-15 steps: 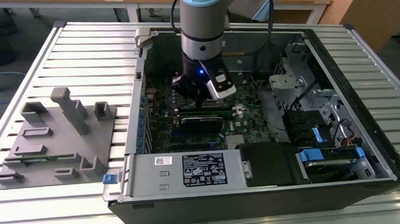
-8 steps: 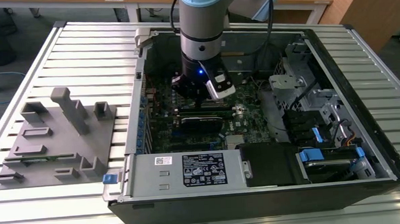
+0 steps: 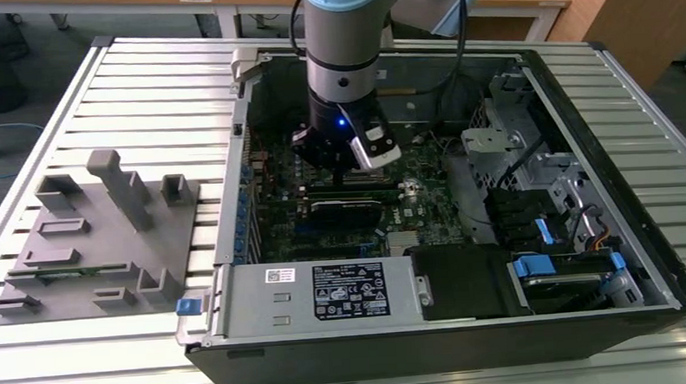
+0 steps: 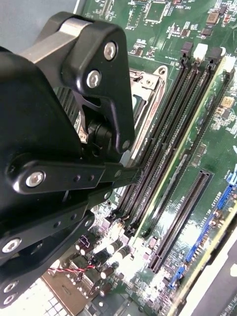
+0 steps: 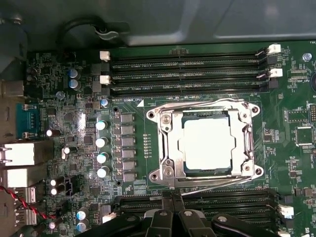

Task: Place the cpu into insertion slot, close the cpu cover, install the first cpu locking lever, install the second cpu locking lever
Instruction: 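Install the second cpu locking lever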

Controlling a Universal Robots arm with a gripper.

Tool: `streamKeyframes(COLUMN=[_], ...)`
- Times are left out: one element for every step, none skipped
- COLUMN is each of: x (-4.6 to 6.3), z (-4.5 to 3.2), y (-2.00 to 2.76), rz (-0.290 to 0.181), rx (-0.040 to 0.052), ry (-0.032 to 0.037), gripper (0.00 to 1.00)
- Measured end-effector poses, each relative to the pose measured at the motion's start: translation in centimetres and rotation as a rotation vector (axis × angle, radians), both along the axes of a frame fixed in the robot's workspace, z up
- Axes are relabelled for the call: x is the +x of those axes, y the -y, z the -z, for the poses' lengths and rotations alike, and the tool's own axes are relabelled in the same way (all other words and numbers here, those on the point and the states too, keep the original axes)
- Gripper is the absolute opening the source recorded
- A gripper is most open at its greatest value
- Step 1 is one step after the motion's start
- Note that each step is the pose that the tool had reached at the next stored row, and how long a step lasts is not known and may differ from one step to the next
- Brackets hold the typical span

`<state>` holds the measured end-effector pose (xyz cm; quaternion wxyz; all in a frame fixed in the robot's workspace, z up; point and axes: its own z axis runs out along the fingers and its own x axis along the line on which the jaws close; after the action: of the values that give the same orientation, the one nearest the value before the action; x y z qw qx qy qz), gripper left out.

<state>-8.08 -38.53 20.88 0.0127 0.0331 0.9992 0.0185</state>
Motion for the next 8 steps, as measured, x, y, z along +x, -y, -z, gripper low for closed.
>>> streamKeyframes(x=[-0.02,-0.03,-0.05,-0.08,-0.11,-0.14,-0.17,-0.19], z=[0.0,0.01,0.01,0.02,0.03,0.03,0.04,0.05], y=[-0.07,-0.15,-0.24,-0.32,-0.4,-0.46,-0.5,-0.51], rz=[0.0,0.0,0.0,0.0,0.0,0.0,0.0,0.0], rx=[0.0,-0.0001,-0.0001,0.0,0.0,0.0,0.0,0.0], ry=[0.0,0.0,-0.0001,-0.0001,-0.0001,0.0,0.0,-0.0001], gripper=[0.11,0.11,0.11,0.11,0.11,0.11,0.11,0.11])
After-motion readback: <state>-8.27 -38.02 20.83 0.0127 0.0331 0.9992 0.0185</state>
